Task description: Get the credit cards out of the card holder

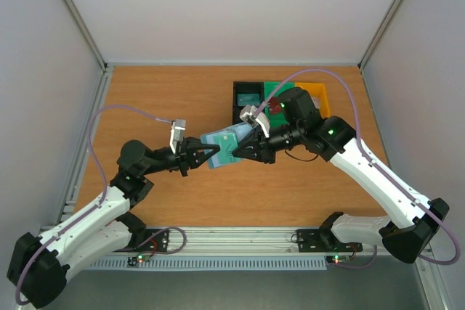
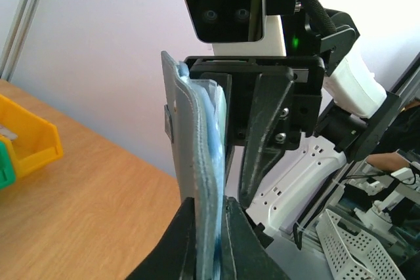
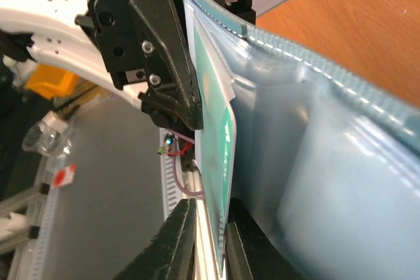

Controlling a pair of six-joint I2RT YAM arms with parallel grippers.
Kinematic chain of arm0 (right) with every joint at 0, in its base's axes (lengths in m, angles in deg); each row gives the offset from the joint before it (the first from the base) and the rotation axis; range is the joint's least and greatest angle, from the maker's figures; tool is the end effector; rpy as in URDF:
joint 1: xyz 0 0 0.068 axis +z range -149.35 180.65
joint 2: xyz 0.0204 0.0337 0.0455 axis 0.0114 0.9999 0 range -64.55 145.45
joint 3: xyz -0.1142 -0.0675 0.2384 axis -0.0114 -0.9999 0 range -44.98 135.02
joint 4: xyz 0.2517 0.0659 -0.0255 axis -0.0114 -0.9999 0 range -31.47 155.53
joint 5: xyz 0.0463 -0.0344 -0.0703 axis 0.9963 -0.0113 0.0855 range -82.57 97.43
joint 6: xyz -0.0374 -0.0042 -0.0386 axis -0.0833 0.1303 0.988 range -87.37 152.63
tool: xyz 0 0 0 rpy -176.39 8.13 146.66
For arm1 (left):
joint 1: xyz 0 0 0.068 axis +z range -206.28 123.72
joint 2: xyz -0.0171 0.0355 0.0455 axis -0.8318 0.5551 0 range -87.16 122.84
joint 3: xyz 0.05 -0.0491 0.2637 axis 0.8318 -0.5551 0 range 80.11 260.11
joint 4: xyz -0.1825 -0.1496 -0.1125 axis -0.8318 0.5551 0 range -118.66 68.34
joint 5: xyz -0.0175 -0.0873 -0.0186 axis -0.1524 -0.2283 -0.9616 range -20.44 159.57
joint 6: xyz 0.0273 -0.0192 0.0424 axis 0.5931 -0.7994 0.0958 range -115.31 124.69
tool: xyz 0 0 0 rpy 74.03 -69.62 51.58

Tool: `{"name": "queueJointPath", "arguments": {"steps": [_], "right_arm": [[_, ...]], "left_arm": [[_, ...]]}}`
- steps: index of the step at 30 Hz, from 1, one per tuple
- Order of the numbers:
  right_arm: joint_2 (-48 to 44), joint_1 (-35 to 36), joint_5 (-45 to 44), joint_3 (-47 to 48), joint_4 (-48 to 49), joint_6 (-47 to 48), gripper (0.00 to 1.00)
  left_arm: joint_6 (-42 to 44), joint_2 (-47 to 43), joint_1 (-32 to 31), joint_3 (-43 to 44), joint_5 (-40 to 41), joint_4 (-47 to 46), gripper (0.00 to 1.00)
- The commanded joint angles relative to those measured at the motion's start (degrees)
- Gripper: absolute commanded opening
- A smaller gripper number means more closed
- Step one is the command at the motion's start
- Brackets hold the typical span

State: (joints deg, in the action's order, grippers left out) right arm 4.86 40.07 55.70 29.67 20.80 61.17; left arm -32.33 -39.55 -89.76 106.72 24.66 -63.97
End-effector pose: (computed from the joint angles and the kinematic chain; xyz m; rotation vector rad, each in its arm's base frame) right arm 0.1694 0.1736 0.3807 -1.5678 1.5184 1.0479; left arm 0.1433 -0.1250 0.3012 0.6986 1.4175 -1.5070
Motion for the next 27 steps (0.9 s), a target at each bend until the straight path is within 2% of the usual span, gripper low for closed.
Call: {"name": "queueJointPath", "arguments": {"steps": [1, 4, 9, 11, 14, 18, 27], "right_arm": [[-0.73, -0.28, -1.06, 2.25, -1.11, 1.65, 0.19], [-1.09, -0.29, -0.24, 1.70, -1.13, 1.39, 0.20], [-2.02, -0.33, 1.31, 0.68, -0.64, 1.22, 0.09], [-2.28, -0.56, 1.47, 0.82, -1.34, 1.53, 0.08], [-3.20, -1.36, 0.67, 0.57, -2.52, 2.11, 0.08], [-3.19, -1.72, 1.88, 0.23, -1.71, 1.03, 0.14], [-1.18, -1.71, 3.32, -0.82, 3.18, -1.75, 0.11]], "left_arm": [[0.63, -0.44, 0.08, 0.05, -0.52, -3.45, 0.00], [0.60, -0.69, 0.08, -0.13, 0.15, -3.28, 0.00], [0.15, -0.51, 0.11, -0.52, 0.60, -4.02, 0.00], [-0.27, -0.17, 0.08, -0.48, 0.37, -3.94, 0.00], [0.00, -0.45, 0.12, -0.54, 0.30, -3.46, 0.00], [-0.16, -0.29, 0.10, -0.61, 0.34, -3.85, 0.00], [0.08, 0.35, 0.08, -0.30, -0.10, -4.92, 0.00]]}}
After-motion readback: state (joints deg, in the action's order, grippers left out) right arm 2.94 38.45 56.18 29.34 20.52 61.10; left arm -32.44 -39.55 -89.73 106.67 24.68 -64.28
